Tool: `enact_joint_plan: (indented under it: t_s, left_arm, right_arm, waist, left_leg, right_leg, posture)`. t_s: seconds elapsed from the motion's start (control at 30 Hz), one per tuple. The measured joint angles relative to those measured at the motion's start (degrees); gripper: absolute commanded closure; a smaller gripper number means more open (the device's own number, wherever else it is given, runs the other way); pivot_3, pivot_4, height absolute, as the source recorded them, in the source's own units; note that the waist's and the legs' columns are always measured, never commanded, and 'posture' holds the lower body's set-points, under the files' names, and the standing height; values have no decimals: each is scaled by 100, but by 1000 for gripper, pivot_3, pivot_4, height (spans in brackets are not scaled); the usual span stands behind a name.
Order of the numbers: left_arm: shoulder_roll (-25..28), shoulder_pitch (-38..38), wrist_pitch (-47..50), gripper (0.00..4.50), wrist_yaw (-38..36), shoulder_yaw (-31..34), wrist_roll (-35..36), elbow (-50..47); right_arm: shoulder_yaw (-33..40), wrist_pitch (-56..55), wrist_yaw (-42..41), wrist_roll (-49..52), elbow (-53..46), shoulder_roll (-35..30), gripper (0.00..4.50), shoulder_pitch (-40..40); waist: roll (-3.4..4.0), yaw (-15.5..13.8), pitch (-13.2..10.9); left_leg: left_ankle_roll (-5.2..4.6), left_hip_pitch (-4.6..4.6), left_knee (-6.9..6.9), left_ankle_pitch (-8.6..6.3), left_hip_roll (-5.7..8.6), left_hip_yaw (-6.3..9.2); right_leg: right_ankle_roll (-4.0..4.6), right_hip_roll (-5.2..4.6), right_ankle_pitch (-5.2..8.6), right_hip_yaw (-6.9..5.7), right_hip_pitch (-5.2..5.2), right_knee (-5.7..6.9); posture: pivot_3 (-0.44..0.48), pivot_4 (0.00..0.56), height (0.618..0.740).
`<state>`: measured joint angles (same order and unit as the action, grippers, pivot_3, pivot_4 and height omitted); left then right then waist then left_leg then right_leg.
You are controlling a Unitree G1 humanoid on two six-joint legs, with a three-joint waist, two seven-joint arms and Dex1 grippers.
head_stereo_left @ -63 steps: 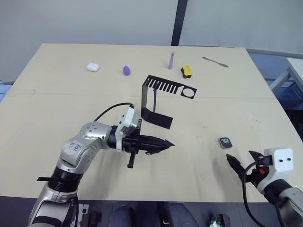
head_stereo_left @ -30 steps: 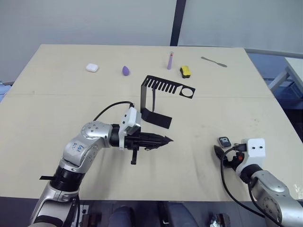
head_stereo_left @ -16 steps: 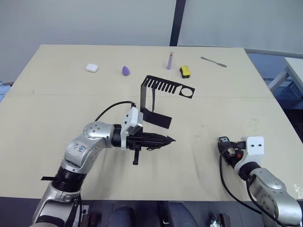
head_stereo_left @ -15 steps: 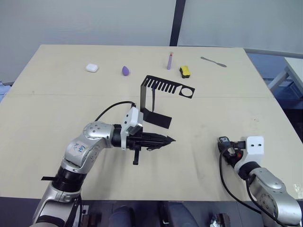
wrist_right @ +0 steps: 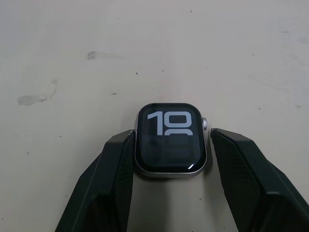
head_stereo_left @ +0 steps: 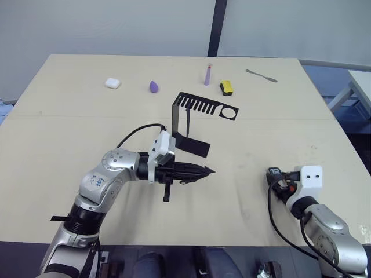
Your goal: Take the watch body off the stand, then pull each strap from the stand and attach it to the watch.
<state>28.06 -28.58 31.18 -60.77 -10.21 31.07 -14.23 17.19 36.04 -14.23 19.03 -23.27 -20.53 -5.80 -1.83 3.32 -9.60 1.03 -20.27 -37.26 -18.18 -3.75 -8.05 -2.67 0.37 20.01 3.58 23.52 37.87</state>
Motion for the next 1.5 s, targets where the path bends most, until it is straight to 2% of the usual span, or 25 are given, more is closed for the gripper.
enact_joint_plan:
  t_s: [0.6, 0.73, 0.93, 1.1, 1.23, 1.37, 1.5]
  left_arm:
    - [-21, -1, 0, 4500, 14, 0, -1, 1]
    - [-20, 0, -1, 4500, 15, 0, -1, 0]
    - [-19, 3, -85, 4500, 21, 0, -77, 0]
    - [-3, -10, -561, 4500, 10, -28, -455, 36]
    - [97, -142, -1322, 4500, -88, -289, -1098, 329]
    - [155, -359, -2144, 4500, -237, -471, -1625, 630]
    - [157, -524, -2762, 4500, -260, -613, -2056, 915]
  right_arm:
    - [-8, 355, 677, -39, -294, 512, 1884, 79]
    - [-25, 353, 683, -123, -328, 501, 2978, 7]
    - [-73, 584, 524, -25, -618, 165, 2972, -124]
    - [120, 1631, -317, 969, -1385, -895, 2972, -23]
    - [351, 2991, -1014, 2489, -1619, -1770, 2972, 636]
    - [379, 4220, -1097, 4049, -1350, -1897, 2972, 1716]
    - [349, 5012, -756, 4720, -736, -1696, 2972, 2397]
  waist:
    - [-1, -7, 2]
    - [-1, -8, 2]
    - [0, -8, 2]
    - [3, 0, -1]
    - [2, -1, -1]
    - [1, -8, -2]
    - [1, -10, -1]
  left_leg:
    - [1, 0, 0, 0, 0, 0]
    - [1, 0, 1, 0, 0, 0]
    - [1, -2, 1, 0, 0, -1]
    - [0, 1, 1, 1, -1, -4]
    - [-3, 1, 1, 1, 0, -2]
    - [-5, -5, 2, 0, -1, 0]
    - [-12, -14, 1, -4, -1, -2]
  right_leg:
    - [0, 0, 0, 0, 0, 0]
    - [0, 0, 0, 0, 0, 0]
    - [0, 0, 0, 0, 2, 0]
    - [0, 2, 0, 3, 1, 2]
    - [-1, 3, -1, 3, 0, 0]
    - [0, 3, -1, 3, 3, -5]
    - [0, -1, -1, 3, 8, -14]
  posture:
    - [0, 150, 740]
    - [0, 150, 740]
    - [0, 150, 740]
    - [0, 150, 740]
    - [0, 150, 740]
    - [0, 150, 740]
    - [0, 150, 740]
